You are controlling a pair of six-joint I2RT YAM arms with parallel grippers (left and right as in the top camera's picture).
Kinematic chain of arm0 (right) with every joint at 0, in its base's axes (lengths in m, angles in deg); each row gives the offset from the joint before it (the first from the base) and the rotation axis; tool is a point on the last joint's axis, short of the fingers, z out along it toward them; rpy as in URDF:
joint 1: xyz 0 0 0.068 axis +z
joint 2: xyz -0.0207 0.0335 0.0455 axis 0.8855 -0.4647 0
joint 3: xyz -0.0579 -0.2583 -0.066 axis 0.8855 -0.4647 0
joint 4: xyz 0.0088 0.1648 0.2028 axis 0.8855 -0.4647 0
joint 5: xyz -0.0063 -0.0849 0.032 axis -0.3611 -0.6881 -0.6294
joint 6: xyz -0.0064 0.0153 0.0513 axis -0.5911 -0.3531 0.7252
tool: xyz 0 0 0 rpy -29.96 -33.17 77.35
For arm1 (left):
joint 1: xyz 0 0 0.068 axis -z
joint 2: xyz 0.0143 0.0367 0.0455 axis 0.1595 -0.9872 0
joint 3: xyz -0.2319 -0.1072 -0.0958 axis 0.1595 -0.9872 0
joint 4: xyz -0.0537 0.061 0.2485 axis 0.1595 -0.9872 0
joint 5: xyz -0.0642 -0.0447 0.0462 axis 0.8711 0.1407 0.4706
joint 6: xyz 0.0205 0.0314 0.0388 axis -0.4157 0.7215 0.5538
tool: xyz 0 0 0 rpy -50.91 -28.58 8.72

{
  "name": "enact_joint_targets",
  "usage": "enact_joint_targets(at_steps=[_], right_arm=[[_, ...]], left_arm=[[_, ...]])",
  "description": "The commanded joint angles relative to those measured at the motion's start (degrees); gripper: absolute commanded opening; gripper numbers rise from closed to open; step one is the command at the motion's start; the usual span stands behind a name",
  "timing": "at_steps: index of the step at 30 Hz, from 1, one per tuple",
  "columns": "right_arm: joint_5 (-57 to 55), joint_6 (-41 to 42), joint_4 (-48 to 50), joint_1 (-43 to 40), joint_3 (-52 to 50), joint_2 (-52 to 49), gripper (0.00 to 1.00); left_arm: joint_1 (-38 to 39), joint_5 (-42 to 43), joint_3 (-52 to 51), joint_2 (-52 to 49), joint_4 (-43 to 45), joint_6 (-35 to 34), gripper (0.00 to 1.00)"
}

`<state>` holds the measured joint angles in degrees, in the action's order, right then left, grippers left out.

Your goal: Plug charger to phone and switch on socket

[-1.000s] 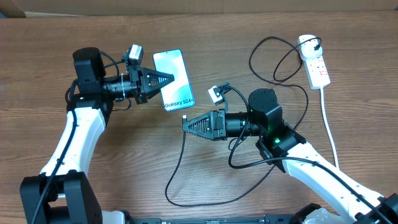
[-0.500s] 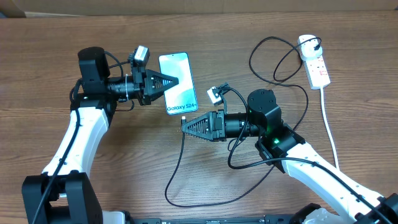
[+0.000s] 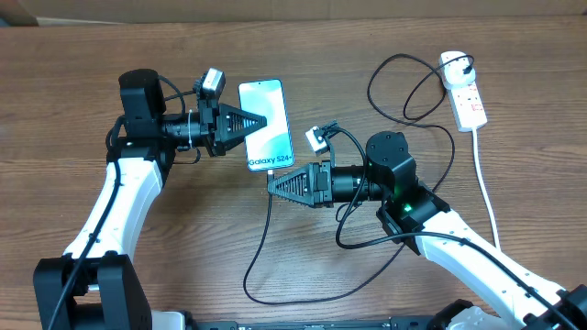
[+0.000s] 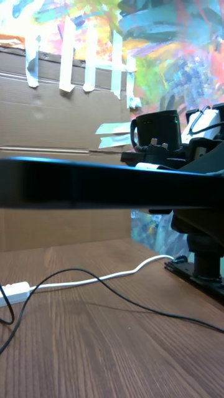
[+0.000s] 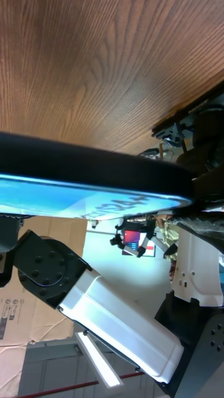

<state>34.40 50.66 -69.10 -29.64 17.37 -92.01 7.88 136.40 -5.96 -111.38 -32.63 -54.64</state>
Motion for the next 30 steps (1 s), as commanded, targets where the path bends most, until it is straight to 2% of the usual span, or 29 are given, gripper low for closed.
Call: enact_joint_targets(at_steps=[1, 30], right_arm=[[-0.4, 0.1, 0.3, 0.2, 0.3, -0.1, 0.04], [0.0, 0.2, 0.9, -0.9, 0.3, -0.4, 0.04]], left_arm=[[0.2, 3.1, 1.3, 1.1, 0.2, 1.3, 0.04], [0.2, 4.3, 1.3, 1.1, 0.3, 1.8, 0.04]])
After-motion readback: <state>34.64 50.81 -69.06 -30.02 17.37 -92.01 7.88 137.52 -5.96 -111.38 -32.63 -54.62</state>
